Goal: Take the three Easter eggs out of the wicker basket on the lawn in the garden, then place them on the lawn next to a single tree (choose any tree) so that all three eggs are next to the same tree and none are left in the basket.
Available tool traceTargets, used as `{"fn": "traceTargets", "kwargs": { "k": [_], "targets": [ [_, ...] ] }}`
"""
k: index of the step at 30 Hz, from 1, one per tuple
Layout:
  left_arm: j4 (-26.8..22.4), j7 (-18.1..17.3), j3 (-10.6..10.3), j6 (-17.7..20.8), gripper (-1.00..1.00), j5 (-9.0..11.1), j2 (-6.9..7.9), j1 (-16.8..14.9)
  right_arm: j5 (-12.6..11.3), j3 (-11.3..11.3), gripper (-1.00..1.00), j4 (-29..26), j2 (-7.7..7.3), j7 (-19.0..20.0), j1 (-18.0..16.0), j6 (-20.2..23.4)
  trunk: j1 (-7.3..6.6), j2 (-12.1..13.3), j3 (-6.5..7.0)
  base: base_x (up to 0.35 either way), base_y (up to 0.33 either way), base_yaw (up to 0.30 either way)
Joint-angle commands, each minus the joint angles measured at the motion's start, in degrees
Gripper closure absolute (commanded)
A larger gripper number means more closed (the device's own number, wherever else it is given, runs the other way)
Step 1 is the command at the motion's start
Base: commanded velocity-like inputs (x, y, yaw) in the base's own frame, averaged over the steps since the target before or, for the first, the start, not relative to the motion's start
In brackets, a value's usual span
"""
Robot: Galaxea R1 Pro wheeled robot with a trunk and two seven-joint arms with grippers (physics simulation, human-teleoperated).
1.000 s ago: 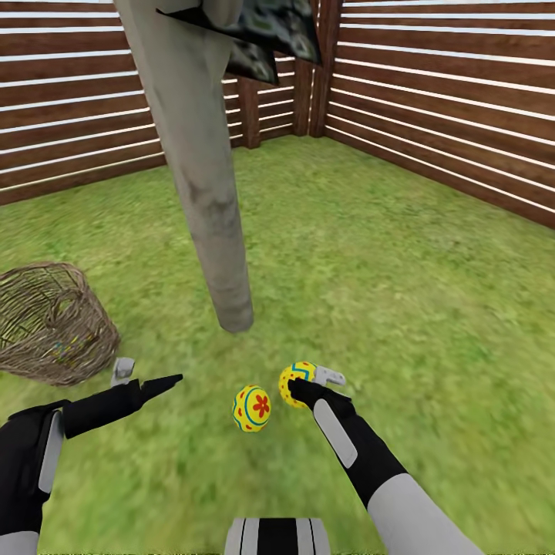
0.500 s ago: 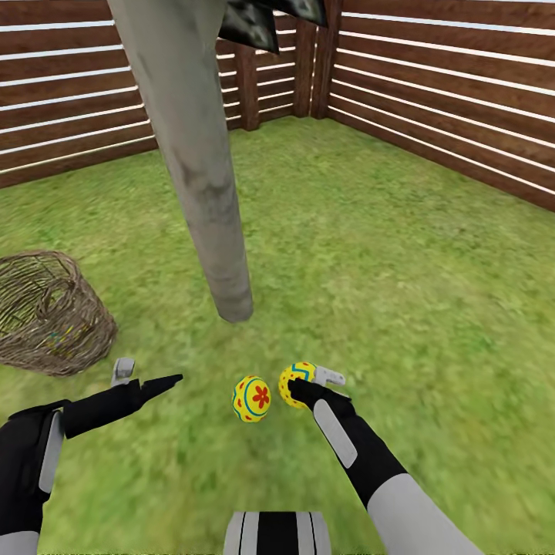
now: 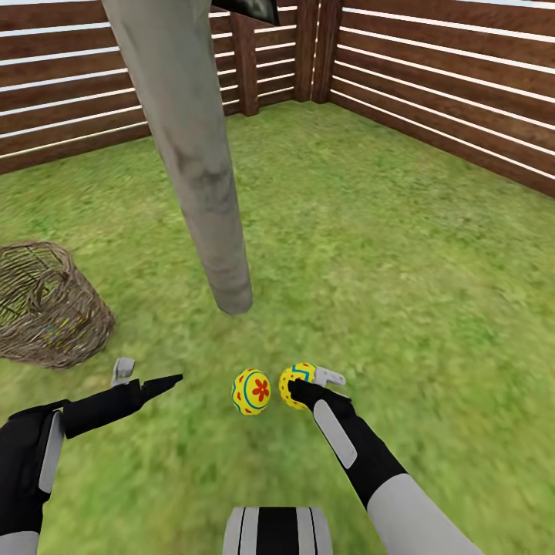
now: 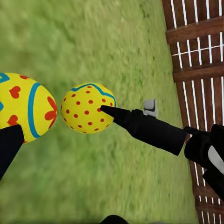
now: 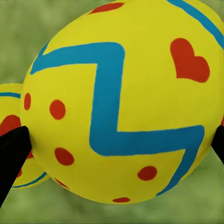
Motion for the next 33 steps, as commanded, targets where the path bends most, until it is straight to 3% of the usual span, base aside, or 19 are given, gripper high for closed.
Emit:
{"fn": "traceTargets", "kwargs": {
  "k": [1,10,17,33],
  "targets": [
    [0.0,-0.1,0.0,0.6,-1.00,0.1,0.02,0.0,-0.5,0.1,1.00,-0.1,-0.03,-0.5,0.0,0.1,-0.01,0.0,-0.04,0.009,0.000,0.000],
    [0.0,-0.1,0.0,0.6,-1.00,0.1,0.01,0.0,-0.5,0.2,1.00,-0.1,-0.03,-0.5,0.0,0.1,-0.01,0.0,-0.04,0.104,-0.009,0.000],
    [0.0,-0.1,-0.1,0.6,-1.00,0.1,0.01,0.0,-0.5,0.1,1.00,0.0,-0.03,-0.5,0.0,0.1,0.17,-0.1,-1.59,0.001,0.000,0.000],
    [0.0,-0.1,-0.1,0.6,-1.00,0.1,0.01,0.0,-0.5,0.1,1.00,0.7,-0.03,-0.5,0.0,-0.6,0.17,-0.1,-1.59,0.051,0.000,0.000]
  ]
}}
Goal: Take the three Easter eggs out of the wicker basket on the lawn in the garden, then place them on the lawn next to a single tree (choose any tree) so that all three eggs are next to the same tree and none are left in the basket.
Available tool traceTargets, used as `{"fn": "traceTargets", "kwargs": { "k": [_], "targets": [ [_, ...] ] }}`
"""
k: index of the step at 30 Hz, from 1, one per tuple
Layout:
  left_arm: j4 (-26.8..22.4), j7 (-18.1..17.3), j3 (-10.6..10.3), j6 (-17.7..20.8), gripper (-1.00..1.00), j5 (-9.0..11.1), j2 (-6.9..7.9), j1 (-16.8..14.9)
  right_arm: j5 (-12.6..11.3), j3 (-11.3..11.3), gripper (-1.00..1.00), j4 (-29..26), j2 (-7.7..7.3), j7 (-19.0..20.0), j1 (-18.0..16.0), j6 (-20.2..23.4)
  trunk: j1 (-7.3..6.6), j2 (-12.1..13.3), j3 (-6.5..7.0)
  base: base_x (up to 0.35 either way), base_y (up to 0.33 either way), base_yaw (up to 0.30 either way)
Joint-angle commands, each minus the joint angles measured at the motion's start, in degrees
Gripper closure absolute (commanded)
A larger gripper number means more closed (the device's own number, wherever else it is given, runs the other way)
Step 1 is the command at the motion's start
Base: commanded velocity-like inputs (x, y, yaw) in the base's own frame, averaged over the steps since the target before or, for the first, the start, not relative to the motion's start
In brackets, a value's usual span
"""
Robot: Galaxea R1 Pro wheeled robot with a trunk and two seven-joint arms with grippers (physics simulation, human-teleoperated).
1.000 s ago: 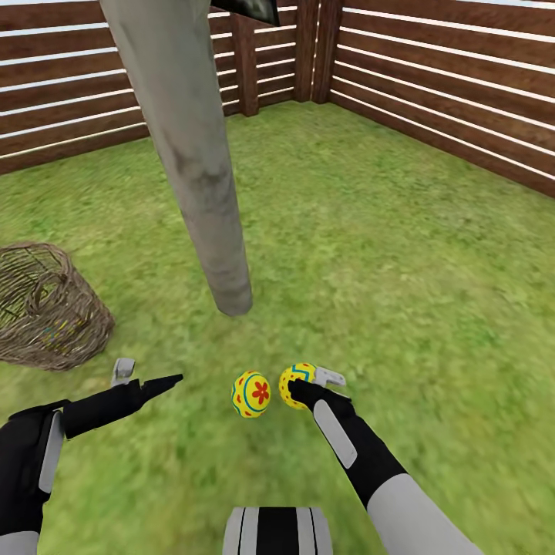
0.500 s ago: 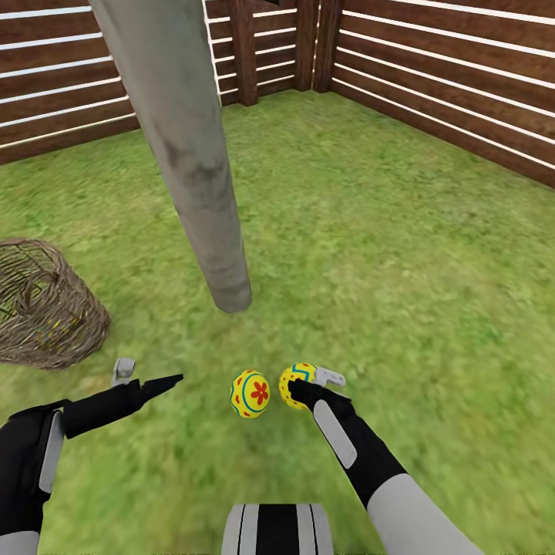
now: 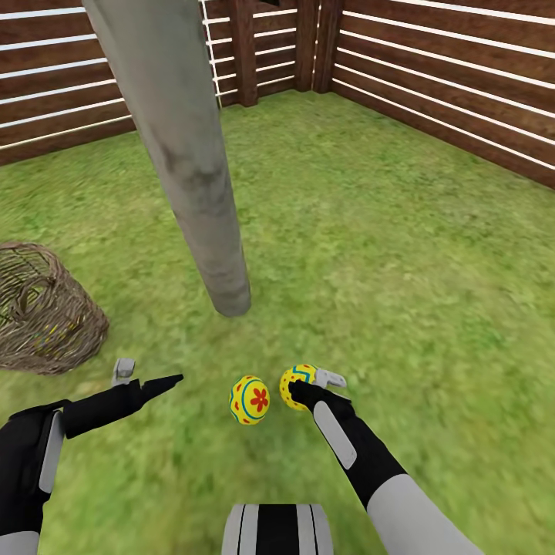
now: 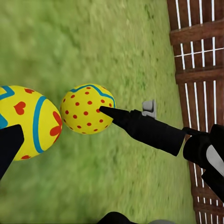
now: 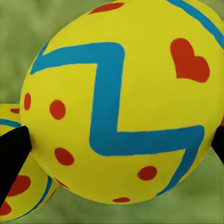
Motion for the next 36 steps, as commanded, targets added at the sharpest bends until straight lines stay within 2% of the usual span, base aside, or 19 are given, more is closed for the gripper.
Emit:
{"fn": "traceTargets", "kwargs": {
  "k": [1,6,10,14,17,36],
  "targets": [
    [0.0,-0.1,0.0,0.6,-1.00,0.2,0.01,0.0,-0.5,0.1,1.00,-0.1,-0.03,-0.5,0.0,0.1,-0.01,0.0,-0.04,0.004,0.000,0.000],
    [0.0,-0.1,0.1,0.6,-1.00,0.2,0.01,0.0,-0.5,0.1,1.00,-0.1,-0.03,-0.5,0.0,0.1,-0.01,0.0,-0.04,0.001,0.000,0.000],
    [0.0,-0.1,0.1,0.6,-1.00,0.2,0.01,0.0,-0.5,0.1,1.00,-0.1,-0.03,-0.5,0.0,0.1,0.09,-0.1,-0.92,0.000,0.000,0.000],
    [0.0,-0.1,0.1,0.6,-1.00,0.2,0.01,0.0,-0.5,0.1,1.00,-0.1,-0.03,-0.5,0.0,0.0,0.09,-0.1,-0.92,0.000,0.000,0.000],
    [0.0,-0.1,0.0,0.6,-1.00,0.2,0.01,0.0,-0.5,0.1,1.00,-0.1,-0.03,-0.5,0.0,0.0,0.17,-0.1,-1.59,0.000,0.000,0.000],
    [0.0,-0.1,0.1,0.6,-1.00,0.2,0.01,0.0,-0.5,0.1,1.00,-0.1,-0.03,-0.5,0.0,0.0,0.20,-0.1,-1.81,0.017,0.000,0.000]
  ]
}}
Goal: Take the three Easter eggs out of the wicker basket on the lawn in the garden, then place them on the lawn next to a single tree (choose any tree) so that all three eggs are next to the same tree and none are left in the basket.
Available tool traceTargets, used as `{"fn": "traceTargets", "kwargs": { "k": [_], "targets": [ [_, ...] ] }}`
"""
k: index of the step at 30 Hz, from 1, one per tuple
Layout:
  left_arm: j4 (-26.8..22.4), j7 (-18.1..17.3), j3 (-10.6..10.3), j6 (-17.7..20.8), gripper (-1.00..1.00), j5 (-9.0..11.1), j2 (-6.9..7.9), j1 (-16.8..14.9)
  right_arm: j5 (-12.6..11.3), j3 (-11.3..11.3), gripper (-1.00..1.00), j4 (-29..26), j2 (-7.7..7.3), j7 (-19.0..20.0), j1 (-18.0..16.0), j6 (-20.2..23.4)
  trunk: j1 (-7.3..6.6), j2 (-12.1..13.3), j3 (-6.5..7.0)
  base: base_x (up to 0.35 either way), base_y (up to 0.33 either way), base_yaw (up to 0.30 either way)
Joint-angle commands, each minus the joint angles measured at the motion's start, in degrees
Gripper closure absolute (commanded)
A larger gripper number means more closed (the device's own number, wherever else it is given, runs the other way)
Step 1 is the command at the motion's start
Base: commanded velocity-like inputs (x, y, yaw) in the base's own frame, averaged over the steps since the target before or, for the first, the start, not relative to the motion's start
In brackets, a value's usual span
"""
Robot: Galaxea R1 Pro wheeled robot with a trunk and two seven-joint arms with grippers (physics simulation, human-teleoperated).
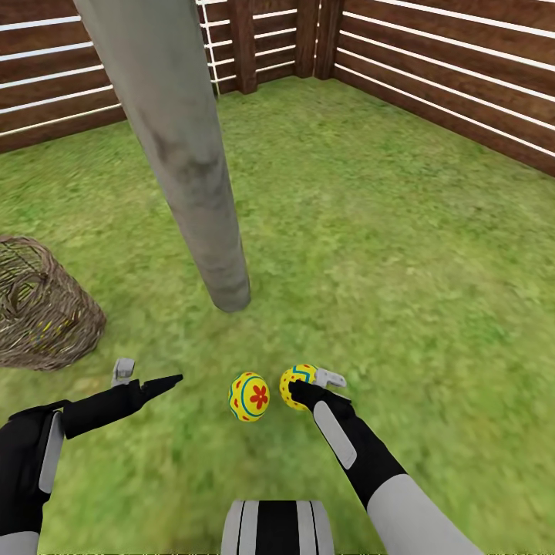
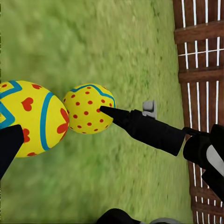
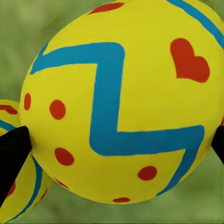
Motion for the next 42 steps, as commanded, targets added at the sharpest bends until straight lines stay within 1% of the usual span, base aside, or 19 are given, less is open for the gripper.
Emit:
{"fn": "traceTargets", "kwargs": {
  "k": [1,4,19,20,24,27,29,42],
  "targets": [
    [0.0,-0.1,0.0,0.6,-1.00,0.2,0.01,0.0,-0.5,0.1,1.00,-0.1,-0.02,-0.5,0.0,0.1,0.01,0.0,-0.26,0.000,0.000,0.000],
    [0.0,-0.1,0.0,0.6,-1.00,0.2,0.01,0.0,-0.5,0.1,1.00,-0.1,-0.02,-0.5,0.0,0.1,0.09,-0.1,-0.93,0.000,0.000,0.000],
    [0.0,-0.1,0.0,0.6,-1.00,0.2,0.01,0.0,-0.5,0.1,1.00,-0.1,-0.02,-0.5,0.0,0.1,0.09,-0.1,-0.93,0.000,0.000,0.000],
    [0.0,-0.1,0.0,0.6,-1.00,0.2,0.01,0.0,-0.5,0.1,-1.00,-0.1,-0.02,-0.5,0.0,0.1,0.09,-0.1,-0.93,0.000,0.000,0.000],
    [0.0,-0.1,0.0,0.6,-1.00,0.2,0.01,0.0,-0.4,0.3,-1.00,-0.1,-0.07,-0.5,0.0,0.0,0.09,-0.1,-0.93,0.000,0.000,0.000],
    [0.0,-0.1,0.0,0.6,-1.00,0.2,0.01,0.0,-0.5,0.3,-1.00,0.0,-0.11,1.4,0.0,-0.5,0.09,-0.1,-0.93,0.000,0.000,0.000],
    [0.0,-0.1,0.0,0.6,-1.00,0.2,0.01,0.0,-0.5,0.3,-1.00,0.0,-0.11,2.0,0.0,-0.6,0.09,-0.1,-0.93,0.000,0.000,0.000],
    [0.0,-0.1,0.2,0.7,-1.00,0.2,0.08,0.0,-0.6,0.1,-1.00,0.0,-0.11,2.2,0.0,-0.7,-0.24,0.1,1.95,0.000,0.000,0.000]
  ]
}}
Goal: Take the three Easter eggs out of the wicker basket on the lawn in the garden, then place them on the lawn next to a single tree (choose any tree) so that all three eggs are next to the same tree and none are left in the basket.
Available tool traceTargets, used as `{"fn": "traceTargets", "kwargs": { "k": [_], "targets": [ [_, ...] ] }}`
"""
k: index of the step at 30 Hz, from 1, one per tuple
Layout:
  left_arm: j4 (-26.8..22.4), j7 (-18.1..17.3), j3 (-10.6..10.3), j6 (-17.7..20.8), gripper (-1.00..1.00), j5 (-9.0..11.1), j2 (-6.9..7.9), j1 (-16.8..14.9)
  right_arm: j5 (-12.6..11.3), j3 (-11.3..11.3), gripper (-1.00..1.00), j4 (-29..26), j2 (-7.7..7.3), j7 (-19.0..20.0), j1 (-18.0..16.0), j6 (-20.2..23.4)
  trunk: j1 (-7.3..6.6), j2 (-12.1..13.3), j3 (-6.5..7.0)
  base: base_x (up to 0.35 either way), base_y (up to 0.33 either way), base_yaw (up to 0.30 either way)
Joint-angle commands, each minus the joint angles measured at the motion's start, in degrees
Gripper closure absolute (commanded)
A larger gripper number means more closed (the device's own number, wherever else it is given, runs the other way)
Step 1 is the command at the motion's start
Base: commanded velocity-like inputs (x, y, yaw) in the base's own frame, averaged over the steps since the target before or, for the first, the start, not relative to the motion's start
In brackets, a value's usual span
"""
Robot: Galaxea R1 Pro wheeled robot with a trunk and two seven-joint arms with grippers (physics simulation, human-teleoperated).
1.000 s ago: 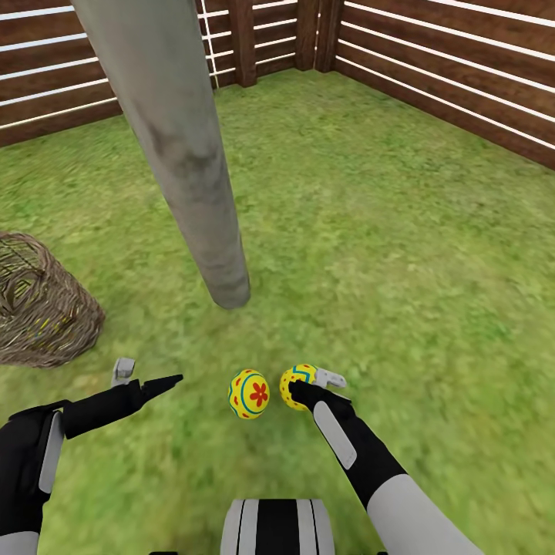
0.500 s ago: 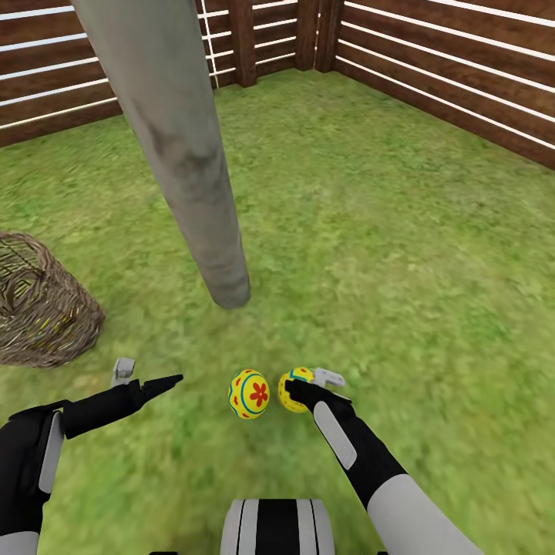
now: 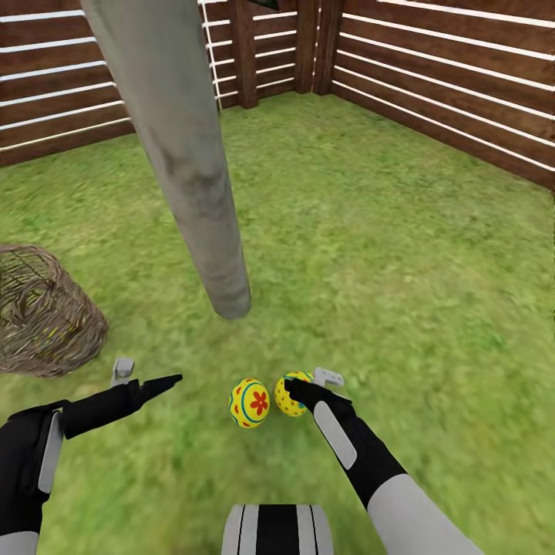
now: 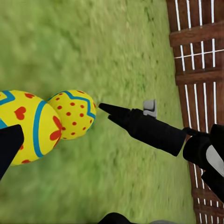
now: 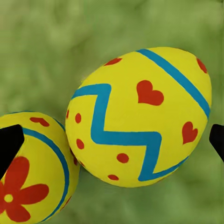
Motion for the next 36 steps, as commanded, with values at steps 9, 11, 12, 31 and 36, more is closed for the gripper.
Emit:
{"fn": "traceTargets", "kwargs": {
  "k": [9,11,12,31,36],
  "targets": [
    [0.0,-0.1,0.0,0.6,-1.00,0.1,0.02,-0.1,-0.5,0.1,-1.00,-0.1,-0.03,-0.5,0.0,0.1,-0.24,0.1,1.96,-0.069,0.000,0.000],
    [0.0,-0.1,0.0,0.6,-1.00,0.1,0.02,-0.1,-0.5,0.1,-1.00,-0.1,-0.03,-0.5,0.0,0.1,-0.29,0.1,2.41,-0.044,0.000,0.000],
    [0.0,-0.1,0.0,0.6,-1.00,0.1,0.02,-0.1,-0.5,0.2,-1.00,-0.1,-0.03,-0.5,0.0,0.1,-0.32,0.1,2.63,-0.091,0.000,0.000],
    [0.1,-5.9,-0.7,0.7,-1.00,0.0,4.06,0.2,-1.4,0.0,-1.00,-5.5,-0.39,-0.7,0.0,4.6,-0.81,0.4,6.84,-0.121,0.000,0.000],
    [0.1,-6.0,-0.5,0.7,-1.00,0.1,4.46,0.2,-1.5,-0.3,-1.00,-7.2,-0.80,-0.6,0.1,5.7,-0.93,0.5,7.95,-0.140,0.000,0.000]
  ]
}}
